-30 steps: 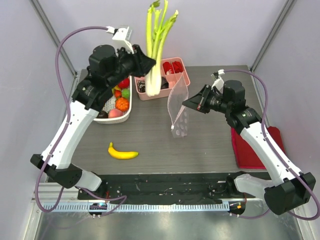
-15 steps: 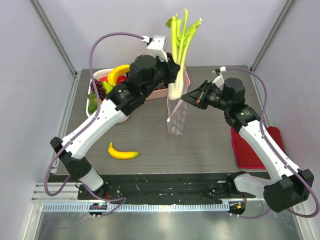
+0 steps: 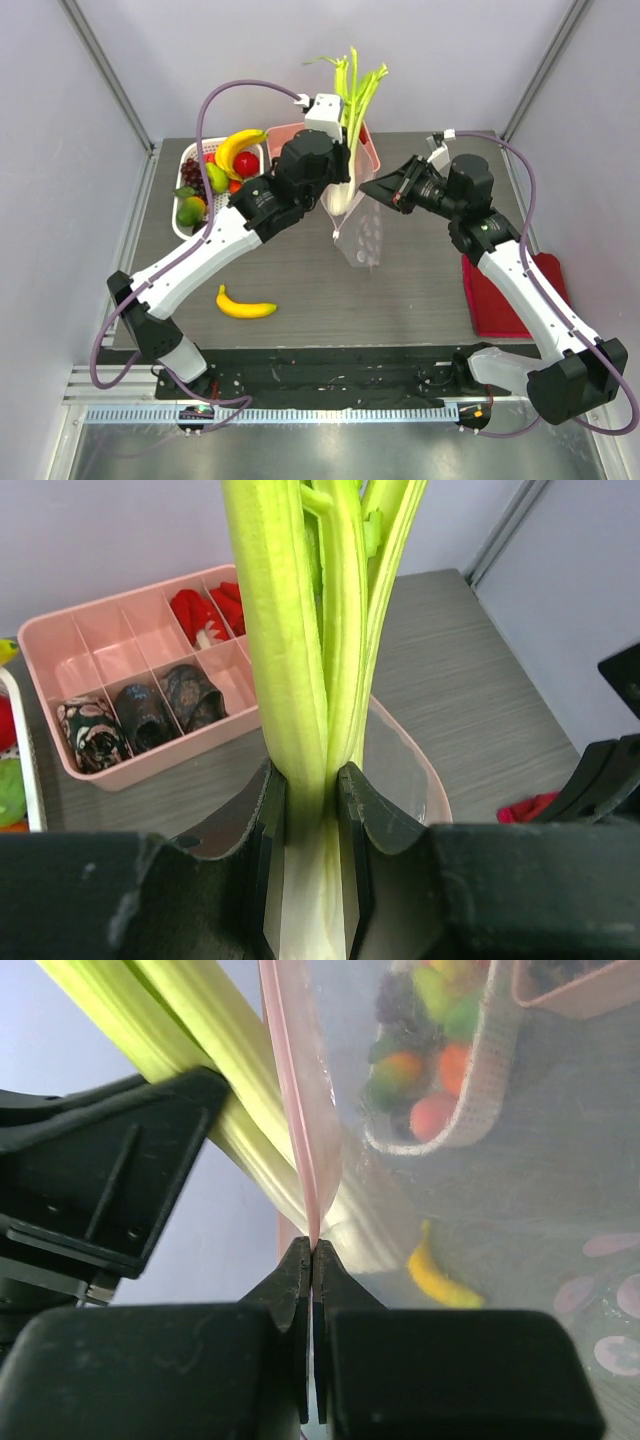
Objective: Place the food in the zip-top bag and seal the zipper
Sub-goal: Place the fake vegetable in the zipper food storage bag.
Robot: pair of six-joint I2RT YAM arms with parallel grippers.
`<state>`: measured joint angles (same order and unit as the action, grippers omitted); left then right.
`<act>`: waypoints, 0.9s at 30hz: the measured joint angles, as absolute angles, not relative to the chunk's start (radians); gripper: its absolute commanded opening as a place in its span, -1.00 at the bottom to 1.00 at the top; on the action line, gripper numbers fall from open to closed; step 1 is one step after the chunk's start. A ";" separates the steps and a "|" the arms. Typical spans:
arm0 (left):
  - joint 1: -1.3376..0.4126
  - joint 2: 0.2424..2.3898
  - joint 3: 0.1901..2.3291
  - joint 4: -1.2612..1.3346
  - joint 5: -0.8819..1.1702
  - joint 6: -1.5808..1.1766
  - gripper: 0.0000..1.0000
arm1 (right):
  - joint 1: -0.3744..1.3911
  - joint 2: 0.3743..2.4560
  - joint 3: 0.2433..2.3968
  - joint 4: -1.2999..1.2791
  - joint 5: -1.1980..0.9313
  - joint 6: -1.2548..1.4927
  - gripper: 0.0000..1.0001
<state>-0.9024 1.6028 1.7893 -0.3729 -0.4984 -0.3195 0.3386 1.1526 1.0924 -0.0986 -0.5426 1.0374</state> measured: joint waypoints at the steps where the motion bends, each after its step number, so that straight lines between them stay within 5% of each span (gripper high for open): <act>1: -0.906 1.603 1.789 -0.387 -0.499 -0.331 -0.85 | 0.339 1.153 1.092 -0.093 -0.543 1.043 -0.98; 8: -0.955 1.596 1.758 -0.433 -0.505 -0.363 -0.60 | 0.339 1.158 1.091 -0.050 -0.542 1.079 -0.98; 14: -0.962 1.569 1.723 -0.503 -0.471 -0.351 -0.10 | 0.339 1.168 1.091 -0.035 -0.542 1.089 -0.98; 19: -0.962 1.508 1.726 -0.588 -0.450 -0.319 0.53 | 0.339 1.167 1.091 -0.020 -0.542 1.095 -0.98; 27: -0.905 1.376 1.744 -0.651 -0.392 -0.266 0.26 | 0.339 1.167 1.091 0.009 -0.546 1.106 -0.98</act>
